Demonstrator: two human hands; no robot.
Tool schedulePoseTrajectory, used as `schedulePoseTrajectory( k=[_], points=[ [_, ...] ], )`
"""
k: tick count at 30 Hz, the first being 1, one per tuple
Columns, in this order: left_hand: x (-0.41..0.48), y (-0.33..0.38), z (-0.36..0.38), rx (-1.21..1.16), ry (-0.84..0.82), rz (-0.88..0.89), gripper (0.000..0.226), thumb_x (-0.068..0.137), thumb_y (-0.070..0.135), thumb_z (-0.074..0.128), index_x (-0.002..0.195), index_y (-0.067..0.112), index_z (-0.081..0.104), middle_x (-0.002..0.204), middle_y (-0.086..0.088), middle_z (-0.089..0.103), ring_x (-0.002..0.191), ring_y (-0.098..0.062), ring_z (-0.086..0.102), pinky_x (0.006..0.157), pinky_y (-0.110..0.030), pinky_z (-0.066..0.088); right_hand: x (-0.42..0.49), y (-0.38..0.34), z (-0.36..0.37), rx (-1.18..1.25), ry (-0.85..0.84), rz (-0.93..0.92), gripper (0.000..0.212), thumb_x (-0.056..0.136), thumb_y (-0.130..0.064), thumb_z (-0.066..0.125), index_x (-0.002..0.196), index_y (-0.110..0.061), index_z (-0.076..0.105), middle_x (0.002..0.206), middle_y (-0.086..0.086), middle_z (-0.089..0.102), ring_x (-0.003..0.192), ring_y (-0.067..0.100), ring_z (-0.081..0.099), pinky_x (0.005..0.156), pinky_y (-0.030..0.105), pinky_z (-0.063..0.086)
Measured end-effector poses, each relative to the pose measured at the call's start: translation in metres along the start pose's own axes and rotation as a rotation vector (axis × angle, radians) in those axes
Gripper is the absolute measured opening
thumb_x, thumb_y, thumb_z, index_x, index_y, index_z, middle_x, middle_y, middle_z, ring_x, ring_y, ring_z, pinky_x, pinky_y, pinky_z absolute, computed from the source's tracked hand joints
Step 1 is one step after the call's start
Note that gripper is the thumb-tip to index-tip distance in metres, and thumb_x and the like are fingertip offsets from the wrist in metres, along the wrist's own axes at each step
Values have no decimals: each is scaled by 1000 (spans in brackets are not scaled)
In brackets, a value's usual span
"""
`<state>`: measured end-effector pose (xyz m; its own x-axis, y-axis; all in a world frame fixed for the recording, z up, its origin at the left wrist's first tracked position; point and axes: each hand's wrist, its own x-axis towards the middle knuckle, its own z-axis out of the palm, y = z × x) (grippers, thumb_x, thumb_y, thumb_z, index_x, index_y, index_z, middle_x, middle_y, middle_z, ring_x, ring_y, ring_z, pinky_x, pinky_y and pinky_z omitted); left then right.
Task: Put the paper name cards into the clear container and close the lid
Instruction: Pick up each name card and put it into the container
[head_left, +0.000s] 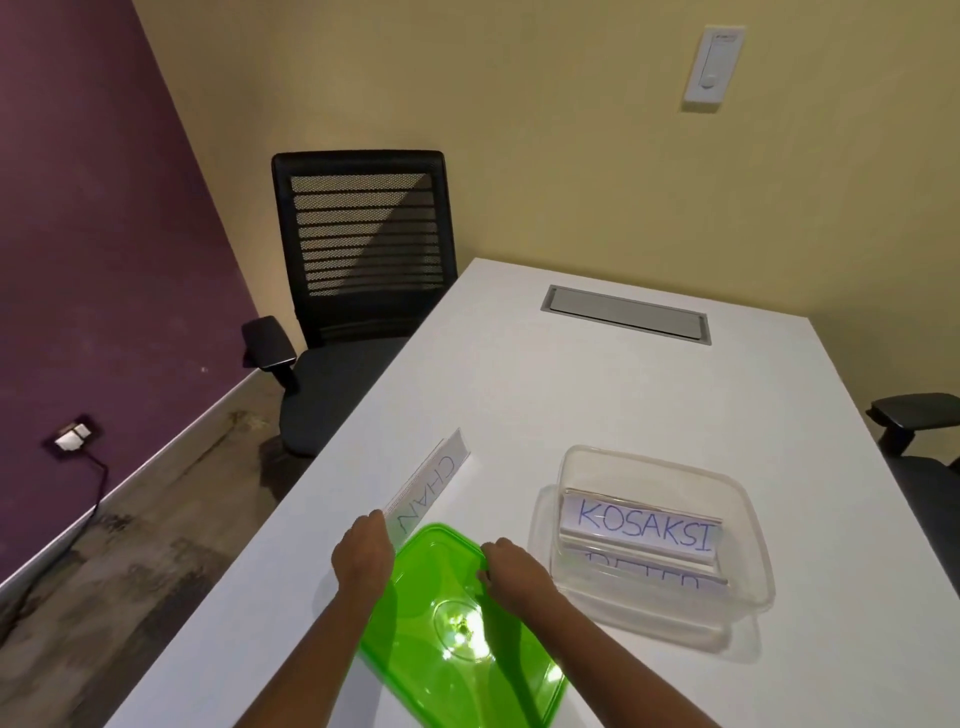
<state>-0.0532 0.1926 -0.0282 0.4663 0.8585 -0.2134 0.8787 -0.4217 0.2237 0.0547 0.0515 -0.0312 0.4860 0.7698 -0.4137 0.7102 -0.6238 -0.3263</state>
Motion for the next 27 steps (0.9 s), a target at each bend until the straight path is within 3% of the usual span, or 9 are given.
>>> schedulePoseTrajectory(
  k=[6, 12, 14, 16, 18, 20, 22, 24, 27],
  points=[
    [13, 0, -4, -309, -38, -154, 30, 91, -2, 40, 108, -3, 64, 115, -23, 67, 107, -38, 62, 88, -42, 51, 2, 0, 0, -4, 13, 5, 39, 96, -21, 44, 131, -4, 44, 135, 18, 45, 124, 30, 48, 100, 40, 41],
    [19, 11, -21, -631, -2, -174, 24, 89, -5, 46, 90, -17, 67, 94, -32, 72, 95, -41, 69, 86, -46, 55, 2, -2, -15, 170, 78, -19, 42, 97, -22, 44, 135, -5, 44, 137, 16, 48, 127, 26, 47, 104, 33, 37],
    [15, 20, -26, -769, 8, -158, 27, 90, -5, 47, 70, -10, 66, 72, -24, 72, 89, -41, 71, 82, -39, 57, 2, -6, -23, 252, 126, -23, 42, 97, -23, 45, 133, -3, 48, 134, 16, 52, 125, 25, 49, 102, 30, 36],
    [10, 31, -29, -929, 15, -173, 39, 89, -7, 47, 53, 5, 54, 47, -4, 61, 85, -41, 72, 61, -22, 57, 1, -10, -31, 344, 188, -18, 40, 96, -24, 46, 122, 5, 56, 126, 21, 60, 117, 28, 54, 96, 32, 38],
    [2, 45, -34, -1100, -12, -206, 30, 89, -9, 47, 63, -3, 61, 54, -6, 62, 77, -37, 74, 40, -10, 49, -1, -13, -40, 467, 232, -3, 43, 96, -25, 45, 106, 15, 59, 107, 30, 64, 100, 36, 60, 89, 38, 43],
    [-10, 61, -40, -1283, -76, -222, 17, 90, -11, 47, 91, -15, 63, 77, -17, 62, 48, -18, 72, 38, -9, 49, -3, -15, -49, 638, 237, 29, 46, 96, -27, 44, 92, 16, 58, 85, 25, 58, 79, 30, 56, 79, 40, 46],
    [-22, 77, -40, -1435, -165, -204, 20, 91, -11, 45, 105, -19, 57, 64, -19, 61, 30, -5, 61, 38, -11, 52, -4, -15, -57, 844, 229, 79, 49, 96, -32, 43, 91, 14, 58, 84, 16, 52, 80, 23, 51, 74, 36, 43],
    [-34, 92, -41, -1540, -243, -198, 26, 92, -11, 45, 114, -23, 51, 49, -16, 58, 28, -5, 59, 38, -12, 53, -6, -13, -64, 1043, 226, 133, 43, 95, -37, 46, 90, 4, 58, 89, 13, 55, 82, 23, 54, 72, 33, 46],
    [-53, 108, -45, -1595, -326, -151, 24, 93, -10, 44, 115, -17, 52, 63, -16, 54, 30, -3, 60, 40, -11, 54, -12, 0, -73, 1186, 260, 145, 32, 91, -38, 54, 87, -6, 57, 85, 13, 59, 79, 23, 57, 69, 28, 49]
  ],
)
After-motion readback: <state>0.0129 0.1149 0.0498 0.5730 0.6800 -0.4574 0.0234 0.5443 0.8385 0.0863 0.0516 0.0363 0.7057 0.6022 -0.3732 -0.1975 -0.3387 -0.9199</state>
